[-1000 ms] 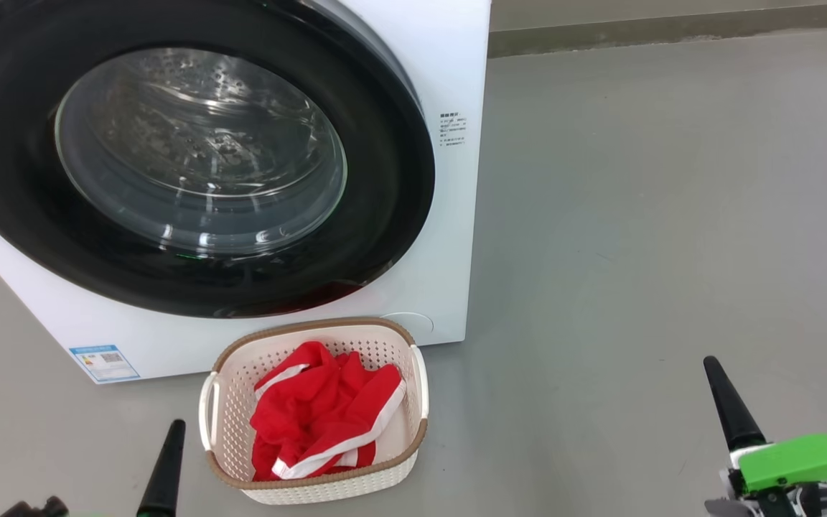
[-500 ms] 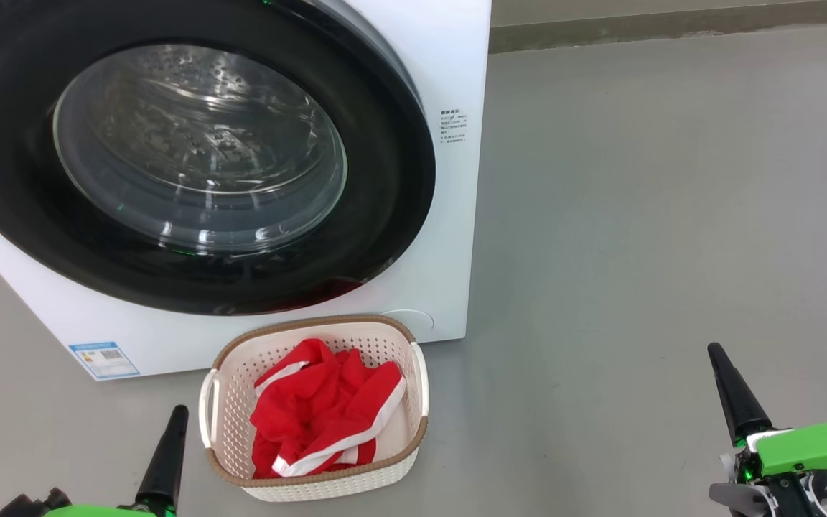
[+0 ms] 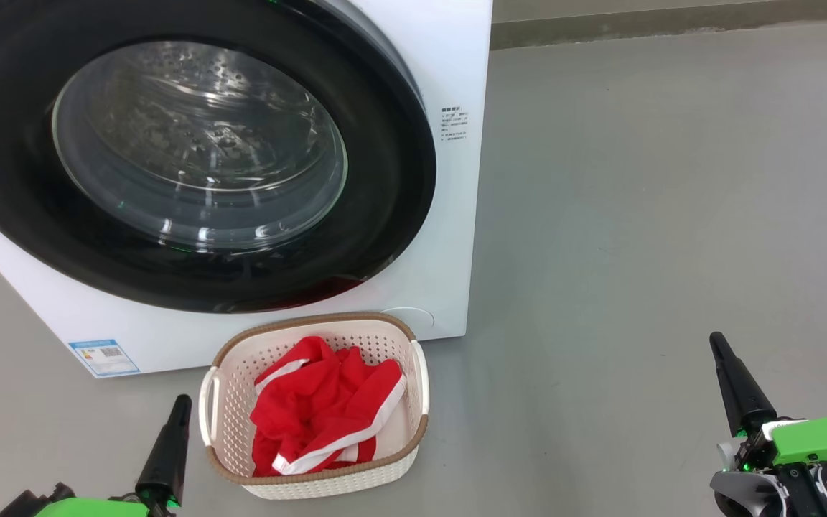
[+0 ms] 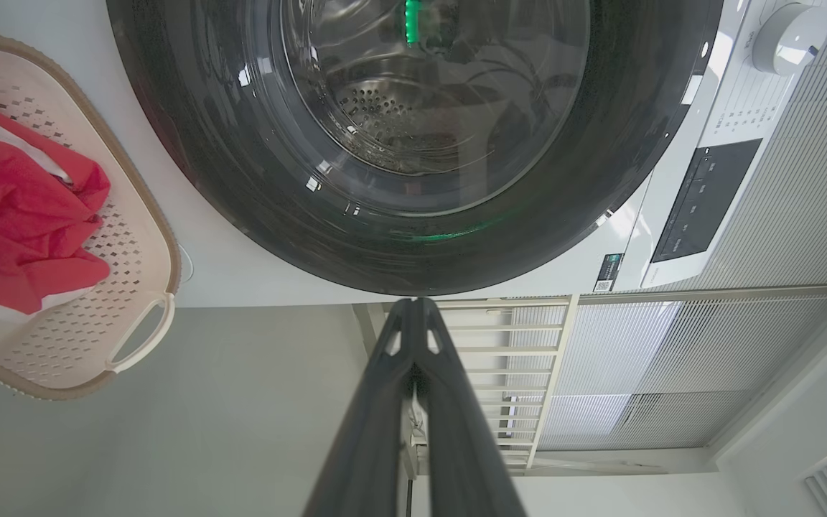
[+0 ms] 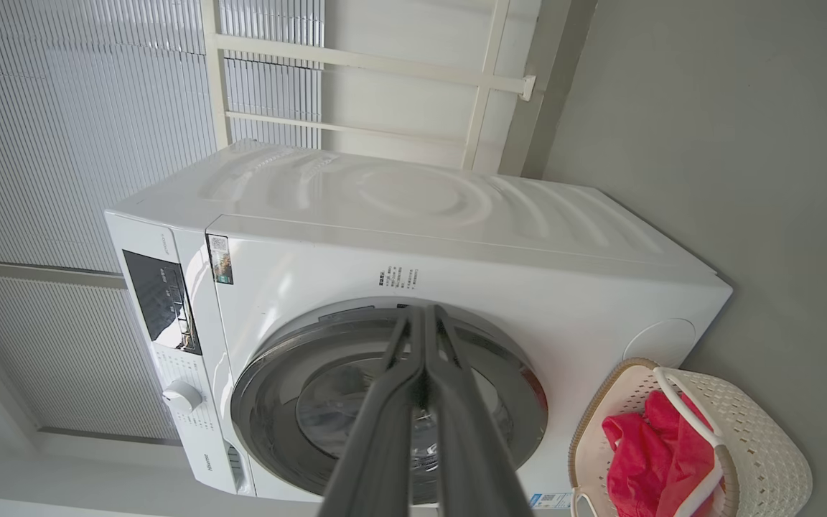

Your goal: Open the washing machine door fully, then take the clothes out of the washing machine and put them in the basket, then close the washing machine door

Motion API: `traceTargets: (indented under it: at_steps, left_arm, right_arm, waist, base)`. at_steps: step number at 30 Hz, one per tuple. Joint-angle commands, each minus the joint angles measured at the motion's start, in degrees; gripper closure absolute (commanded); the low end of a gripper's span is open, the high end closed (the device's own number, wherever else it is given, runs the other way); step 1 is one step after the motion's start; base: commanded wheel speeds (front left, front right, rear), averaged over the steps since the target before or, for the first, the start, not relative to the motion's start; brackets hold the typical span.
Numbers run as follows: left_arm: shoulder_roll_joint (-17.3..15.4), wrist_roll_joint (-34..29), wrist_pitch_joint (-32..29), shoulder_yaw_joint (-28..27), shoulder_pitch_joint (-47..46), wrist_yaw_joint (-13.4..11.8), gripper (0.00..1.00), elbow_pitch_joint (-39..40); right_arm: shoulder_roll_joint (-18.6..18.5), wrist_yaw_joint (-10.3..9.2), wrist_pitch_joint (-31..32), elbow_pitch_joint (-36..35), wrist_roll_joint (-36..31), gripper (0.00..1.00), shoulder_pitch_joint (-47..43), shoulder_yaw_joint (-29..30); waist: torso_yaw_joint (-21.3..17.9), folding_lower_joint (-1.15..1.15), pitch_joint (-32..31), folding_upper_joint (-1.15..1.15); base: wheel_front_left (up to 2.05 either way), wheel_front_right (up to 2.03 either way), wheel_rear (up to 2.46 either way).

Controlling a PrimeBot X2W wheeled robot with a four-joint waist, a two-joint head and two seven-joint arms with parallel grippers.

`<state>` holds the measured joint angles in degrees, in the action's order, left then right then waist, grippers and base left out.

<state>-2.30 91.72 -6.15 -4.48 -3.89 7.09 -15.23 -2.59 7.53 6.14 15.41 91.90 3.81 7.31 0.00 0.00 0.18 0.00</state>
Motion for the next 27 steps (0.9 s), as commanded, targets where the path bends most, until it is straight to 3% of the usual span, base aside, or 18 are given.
traceTargets:
  at_steps: [1, 27]
  left_arm:
    - [-0.58, 0.43, -0.36, -2.06, -2.3, 0.4, 1.0, 1.19]
    - [-0.58, 0.44, -0.35, -2.05, -2.3, 0.4, 1.0, 1.19]
  right_arm:
    - [-0.35, -0.04, 0.34, -1.39, 0.28, 1.0, 2.37, -0.81]
    - [-0.33, -0.04, 0.36, -1.39, 0.26, 1.0, 2.37, -0.78]
  waist:
    - [0.0, 0.0, 0.0, 0.0]
    - [0.0, 0.0, 0.0, 0.0]
  base:
    - [0.0, 0.0, 0.0]
    - [0.0, 0.0, 0.0]
